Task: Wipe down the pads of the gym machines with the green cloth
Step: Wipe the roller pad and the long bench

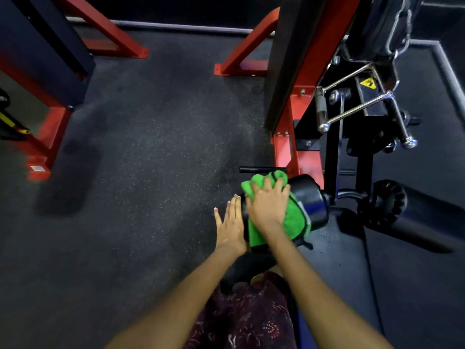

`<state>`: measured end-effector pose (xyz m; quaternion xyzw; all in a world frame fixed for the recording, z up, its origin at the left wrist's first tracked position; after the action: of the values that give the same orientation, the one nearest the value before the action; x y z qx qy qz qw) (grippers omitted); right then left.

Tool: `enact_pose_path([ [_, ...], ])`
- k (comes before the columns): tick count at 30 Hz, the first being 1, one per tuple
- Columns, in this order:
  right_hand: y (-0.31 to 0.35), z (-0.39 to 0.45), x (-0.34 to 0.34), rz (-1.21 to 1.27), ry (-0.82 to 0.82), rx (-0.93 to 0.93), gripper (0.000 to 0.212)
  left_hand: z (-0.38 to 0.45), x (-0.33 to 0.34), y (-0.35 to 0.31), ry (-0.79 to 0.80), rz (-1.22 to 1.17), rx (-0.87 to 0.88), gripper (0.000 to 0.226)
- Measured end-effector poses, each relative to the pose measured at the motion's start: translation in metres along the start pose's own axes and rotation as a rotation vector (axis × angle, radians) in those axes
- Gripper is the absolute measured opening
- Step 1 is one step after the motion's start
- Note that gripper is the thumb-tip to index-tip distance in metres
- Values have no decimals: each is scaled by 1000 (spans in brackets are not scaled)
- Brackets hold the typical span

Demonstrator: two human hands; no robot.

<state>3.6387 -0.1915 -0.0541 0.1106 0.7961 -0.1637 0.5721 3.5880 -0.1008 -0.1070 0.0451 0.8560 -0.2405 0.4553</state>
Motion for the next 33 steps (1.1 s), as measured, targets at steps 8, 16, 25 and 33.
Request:
enact_pose_path([
  [8,-67,-29,17,36,-161,-89,51,-27,20,-22,-252,-52,48,137],
  [16,-81,34,-15,34,-93,250,44,-24,-4,-3,-287,-111,119,113],
  [25,31,-5,4,-35,54,-148,40,-17,-12,2,-243,-199,66,100],
  [33,-43,-81,44,6,-116,-353,68,-10,-6,27,-116,-438,13,146],
])
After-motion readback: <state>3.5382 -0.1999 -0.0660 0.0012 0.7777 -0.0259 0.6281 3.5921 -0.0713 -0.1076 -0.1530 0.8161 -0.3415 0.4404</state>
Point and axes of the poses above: each hand's wrist, its own z-axis towards the middle knuckle, its own x-axis out of the palm, y = z × x, the point moved 7 cm from there along z, towards the middle knuckle, and after that the axes turned 14 degrees about x, right-handed, at the moved point
